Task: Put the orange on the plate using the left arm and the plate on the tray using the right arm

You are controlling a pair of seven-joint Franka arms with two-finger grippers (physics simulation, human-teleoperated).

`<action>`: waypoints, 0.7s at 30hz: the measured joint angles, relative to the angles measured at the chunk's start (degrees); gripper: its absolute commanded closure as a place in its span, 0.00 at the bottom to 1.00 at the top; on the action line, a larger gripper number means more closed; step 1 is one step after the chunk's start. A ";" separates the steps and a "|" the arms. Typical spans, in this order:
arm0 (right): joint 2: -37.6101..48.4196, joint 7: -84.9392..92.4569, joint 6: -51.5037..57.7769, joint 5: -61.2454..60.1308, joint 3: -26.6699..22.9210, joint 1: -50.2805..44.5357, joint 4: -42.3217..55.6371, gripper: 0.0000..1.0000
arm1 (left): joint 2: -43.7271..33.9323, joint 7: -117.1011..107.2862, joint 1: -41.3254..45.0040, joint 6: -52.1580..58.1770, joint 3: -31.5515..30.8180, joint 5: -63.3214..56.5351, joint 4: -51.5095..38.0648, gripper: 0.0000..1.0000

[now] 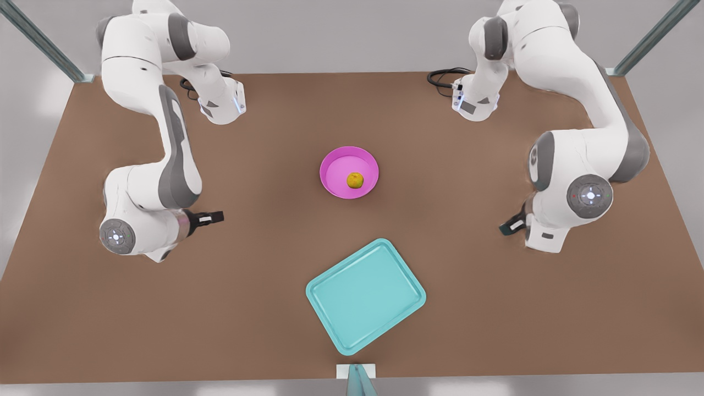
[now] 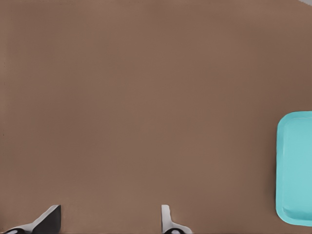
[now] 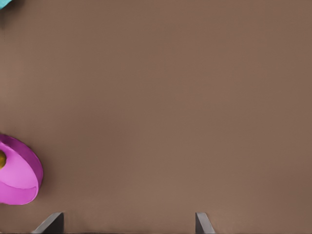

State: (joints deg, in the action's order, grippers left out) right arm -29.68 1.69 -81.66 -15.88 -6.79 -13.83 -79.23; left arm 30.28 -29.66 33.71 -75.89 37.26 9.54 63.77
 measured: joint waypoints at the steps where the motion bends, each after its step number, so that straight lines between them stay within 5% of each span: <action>1: 0.21 0.02 -1.72 -3.93 0.12 -1.46 -3.31 0.00 | -4.06 1.62 -6.14 1.38 -6.53 -0.35 0.97 0.00; 3: 4.51 0.05 -5.28 -9.22 0.25 -5.69 -11.47 0.00 | -16.73 4.47 -20.74 0.19 -25.29 -5.54 13.28 0.00; 5: 11.69 0.10 -10.11 -12.25 0.28 -10.66 -23.04 0.00 | -22.20 7.06 -24.49 -2.29 -30.72 -8.68 17.19 0.00; 12: 21.67 0.10 -33.62 -19.54 0.33 -26.60 -49.03 0.00 | -24.07 14.24 -25.09 -4.89 -31.70 -11.43 15.93 0.00; 21: 13.67 -0.27 -54.69 -40.23 0.34 -35.76 -52.43 0.00 | -25.01 20.20 -25.58 -2.65 -28.80 -10.50 14.81 0.00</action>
State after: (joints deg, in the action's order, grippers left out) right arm -16.01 1.41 -136.35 -56.11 -6.44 -49.59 -131.66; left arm 5.27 -9.46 8.13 -78.53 8.46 -0.96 78.58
